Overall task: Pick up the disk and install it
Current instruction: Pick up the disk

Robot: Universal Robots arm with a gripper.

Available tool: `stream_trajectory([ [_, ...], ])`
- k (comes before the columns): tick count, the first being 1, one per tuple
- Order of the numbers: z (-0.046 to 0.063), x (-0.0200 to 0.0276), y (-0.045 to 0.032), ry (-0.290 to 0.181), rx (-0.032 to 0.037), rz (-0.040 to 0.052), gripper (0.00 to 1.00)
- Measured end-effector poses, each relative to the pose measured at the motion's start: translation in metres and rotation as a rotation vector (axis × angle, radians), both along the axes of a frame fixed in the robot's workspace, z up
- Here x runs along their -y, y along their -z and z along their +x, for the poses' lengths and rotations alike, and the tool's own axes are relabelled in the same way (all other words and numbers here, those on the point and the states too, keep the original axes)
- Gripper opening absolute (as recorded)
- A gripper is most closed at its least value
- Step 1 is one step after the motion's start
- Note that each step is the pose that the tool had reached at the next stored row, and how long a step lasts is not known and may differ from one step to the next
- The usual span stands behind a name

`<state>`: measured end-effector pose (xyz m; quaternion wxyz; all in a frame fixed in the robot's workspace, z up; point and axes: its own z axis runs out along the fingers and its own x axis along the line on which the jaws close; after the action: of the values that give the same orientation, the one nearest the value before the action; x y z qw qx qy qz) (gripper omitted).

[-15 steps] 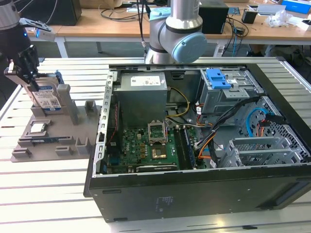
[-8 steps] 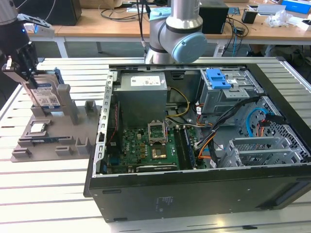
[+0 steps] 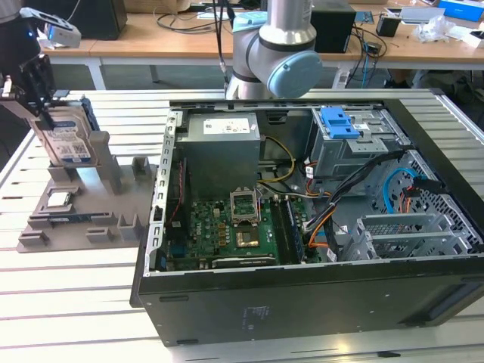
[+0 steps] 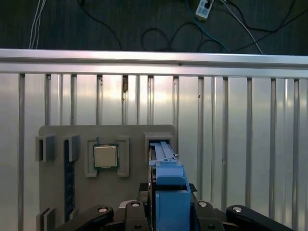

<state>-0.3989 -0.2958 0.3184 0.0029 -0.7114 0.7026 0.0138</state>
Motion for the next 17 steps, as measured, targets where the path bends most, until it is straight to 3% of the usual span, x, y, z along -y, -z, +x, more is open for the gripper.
stream_trajectory([
  [11, 0.000, -0.0001, -0.0223, 0.000, -0.0001, 0.0000, 0.37],
  [17, 0.000, -0.0003, -0.0384, 0.000, 0.0000, 0.0000, 0.37],
])
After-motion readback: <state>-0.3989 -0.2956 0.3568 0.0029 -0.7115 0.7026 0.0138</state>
